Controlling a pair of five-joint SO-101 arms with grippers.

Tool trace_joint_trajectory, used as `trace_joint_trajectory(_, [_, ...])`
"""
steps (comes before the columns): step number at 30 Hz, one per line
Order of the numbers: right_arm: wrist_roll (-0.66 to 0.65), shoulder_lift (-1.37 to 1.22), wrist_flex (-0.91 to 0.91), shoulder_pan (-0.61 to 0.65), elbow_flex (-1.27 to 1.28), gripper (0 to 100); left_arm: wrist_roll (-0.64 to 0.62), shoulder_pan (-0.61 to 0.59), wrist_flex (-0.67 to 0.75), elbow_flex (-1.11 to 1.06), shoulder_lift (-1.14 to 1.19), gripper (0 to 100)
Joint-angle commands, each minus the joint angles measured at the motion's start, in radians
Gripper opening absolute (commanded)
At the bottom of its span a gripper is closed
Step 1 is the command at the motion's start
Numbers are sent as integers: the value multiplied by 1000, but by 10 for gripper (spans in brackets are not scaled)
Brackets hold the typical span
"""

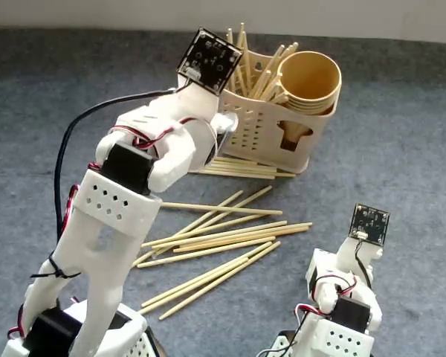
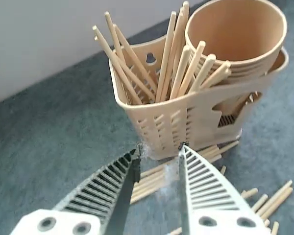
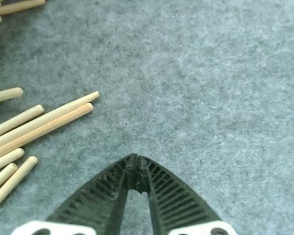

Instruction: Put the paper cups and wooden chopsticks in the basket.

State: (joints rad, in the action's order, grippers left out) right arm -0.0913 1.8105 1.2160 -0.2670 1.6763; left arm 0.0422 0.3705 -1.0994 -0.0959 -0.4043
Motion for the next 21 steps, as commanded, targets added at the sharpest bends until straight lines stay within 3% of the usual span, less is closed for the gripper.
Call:
trace_joint_trajectory(1, [0,5,5,-12,153,5,0,18,-101,22,-101,136])
trace_joint_trajectory(5, [0,5,5,-12,153,5,8,90,-164,-65,-251,136])
trace_joint_trajectory(9, [0,5,5,-12,153,5,98,176,-184,-203,-371,136])
trace_joint_trajectory(21, [0,5,5,-12,153,5,152,188,-186,-516,-515,136])
